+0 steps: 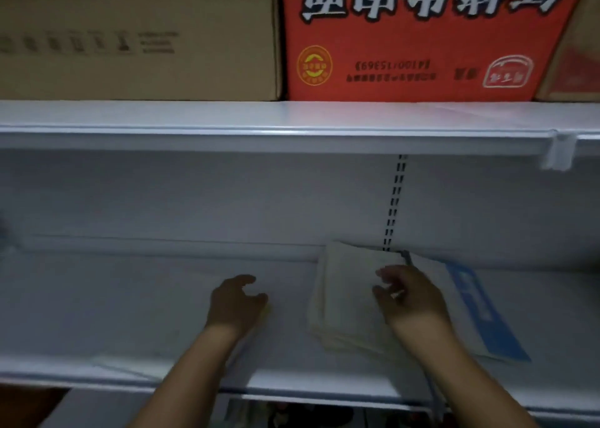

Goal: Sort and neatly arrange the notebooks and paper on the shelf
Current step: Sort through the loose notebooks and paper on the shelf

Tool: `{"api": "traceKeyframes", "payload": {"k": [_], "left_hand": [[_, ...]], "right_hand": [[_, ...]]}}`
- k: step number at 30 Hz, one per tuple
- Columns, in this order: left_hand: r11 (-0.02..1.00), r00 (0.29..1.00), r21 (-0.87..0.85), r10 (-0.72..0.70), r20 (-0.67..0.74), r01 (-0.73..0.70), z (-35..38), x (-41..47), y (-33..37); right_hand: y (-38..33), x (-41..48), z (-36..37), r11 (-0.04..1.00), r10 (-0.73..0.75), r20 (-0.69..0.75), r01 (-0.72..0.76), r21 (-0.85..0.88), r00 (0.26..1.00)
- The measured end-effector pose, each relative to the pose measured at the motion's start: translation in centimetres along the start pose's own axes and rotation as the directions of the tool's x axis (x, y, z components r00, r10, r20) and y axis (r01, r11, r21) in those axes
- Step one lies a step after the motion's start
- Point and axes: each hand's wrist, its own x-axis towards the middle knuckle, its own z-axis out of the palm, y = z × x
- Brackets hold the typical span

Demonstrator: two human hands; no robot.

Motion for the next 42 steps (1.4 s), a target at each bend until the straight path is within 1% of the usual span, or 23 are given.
{"api": "traceKeyframes", "payload": {"k": [2, 4, 5, 7, 8, 10, 13, 14, 16, 18, 20, 22, 24, 25, 27, 30, 32, 33, 34, 36, 37, 40, 42], "left_hand": [[0.994, 0.997, 0.099, -0.048, -0.052, 0.053, -3.2, 0.4, -3.0], [0.974, 0.985, 0.179, -0.115, -0.13, 0.138, -7.1, 0.3, -6.9], [0.956, 0.981, 0.249, -0.121, -0.152, 0.157, -8.5, 0.3, -9.2], [0.892, 0.977, 0.41, -0.138, -0.161, 0.193, -10.3, 0.1, -12.6], [0.864, 0.973, 0.454, -0.156, -0.17, 0.218, -11.0, -0.3, -13.2], [0.844, 0.963, 0.468, -0.201, -0.177, 0.262, -12.0, -1.1, -13.4], [0.858, 0.948, 0.407, -0.307, -0.086, 0.314, -13.0, -1.5, -12.6], [0.88, 0.94, 0.335, -0.336, -0.063, 0.337, -13.5, -1.6, -12.1], [0.927, 0.93, 0.083, -0.366, -0.019, 0.367, -14.3, -2.3, -11.3], [0.907, 0.925, -0.18, -0.374, 0.073, 0.381, -14.9, -2.7, -10.3], [0.879, 0.948, -0.357, -0.309, 0.077, 0.315, -15.1, -2.6, -9.1], [0.808, 0.964, -0.531, -0.256, 0.072, 0.254, -14.3, -2.3, -7.3], [0.704, 0.975, -0.677, -0.194, 0.108, 0.215, -12.2, -2.0, -4.9], [0.652, 0.978, -0.73, -0.152, 0.14, 0.205, -10.8, -1.9, -3.5], [0.589, 0.976, -0.78, -0.082, 0.202, 0.211, -7.3, -2.0, -0.7], [0.617, 0.957, -0.747, -0.033, 0.288, 0.246, -2.1, -2.9, 3.7], [0.665, 0.95, -0.708, -0.006, 0.312, 0.237, 1.1, -3.6, 5.8], [0.73, 0.957, -0.656, 0.007, 0.289, 0.193, 2.5, -3.9, 6.7], [0.812, 0.966, -0.566, 0.006, 0.259, 0.146, 3.9, -4.1, 7.2], [0.925, 0.976, -0.363, -0.033, 0.215, 0.111, 5.9, -4.7, 8.0], [0.95, 0.975, -0.291, -0.053, 0.214, 0.115, 6.4, -5.0, 8.3], [0.981, 0.98, -0.154, -0.089, 0.177, 0.117, 7.4, -5.6, 9.4], [0.989, 0.981, -0.049, -0.131, 0.144, 0.139, 7.9, -5.3, 8.9]], "right_hand": [[-3.6, -0.7, 4.1, 0.994, -0.086, 0.227, 0.067, 0.089, 0.97], [-6.3, -1.0, 8.6, 0.988, -0.149, 0.415, 0.12, 0.097, 0.897], [-7.0, -0.8, 10.7, 0.987, -0.159, 0.492, 0.152, 0.055, 0.856], [-7.5, -0.2, 14.4, 0.975, -0.11, 0.62, 0.204, -0.083, 0.777], [-7.5, 0.1, 15.9, 0.962, -0.067, 0.661, 0.223, -0.155, 0.748], [-7.5, 0.7, 18.1, 0.913, 0.021, 0.699, 0.271, -0.304, 0.714], [-7.7, 1.4, 19.1, 0.859, 0.098, 0.676, 0.281, -0.429, 0.731], [-7.9, 1.5, 19.0, 0.865, 0.123, 0.682, 0.259, -0.43, 0.721], [-7.9, 1.7, 18.9, 0.896, 0.128, 0.693, 0.217, -0.388, 0.71], [-8.2, 1.7, 18.3, 0.94, 0.097, 0.666, 0.152, -0.306, 0.739], [-8.5, 1.7, 16.4, 0.99, 0.072, 0.633, 0.024, -0.142, 0.77], [-8.3, 1.8, 12.9, 0.992, 0.048, 0.528, -0.104, 0.077, 0.848], [-6.9, 2.0, 8.4, 0.947, 0.094, 0.339, -0.189, 0.259, 0.936], [-5.7, 2.1, 6.2, 0.919, 0.137, 0.249, -0.217, 0.328, 0.959], [-2.3, 2.3, 1.6, 0.862, 0.242, 0.072, -0.249, 0.442, 0.968], [3.9, 2.2, -4.5, 0.817, 0.383, -0.152, -0.257, 0.515, 0.911], [8.1, 1.7, -7.4, 0.832, 0.446, -0.236, -0.303, 0.464, 0.863], [9.9, 1.5, -8.3, 0.842, 0.474, -0.255, -0.349, 0.412, 0.843], [11.5, 1.3, -8.9, 0.852, 0.492, -0.249, -0.402, 0.334, 0.835], [13.8, 0.9, -9.4, 0.88, 0.474, -0.146, -0.47, 0.064, 0.868], [14.5, 0.6, -9.4, 0.882, 0.462, -0.104, -0.469, -0.045, 0.881], [15.8, 0.4, -10.1, 0.894, 0.434, -0.049, -0.437, -0.1, 0.9], [16.2, 0.7, -10.8, 0.876, 0.443, -0.003, -0.433, -0.214, 0.897]]}}
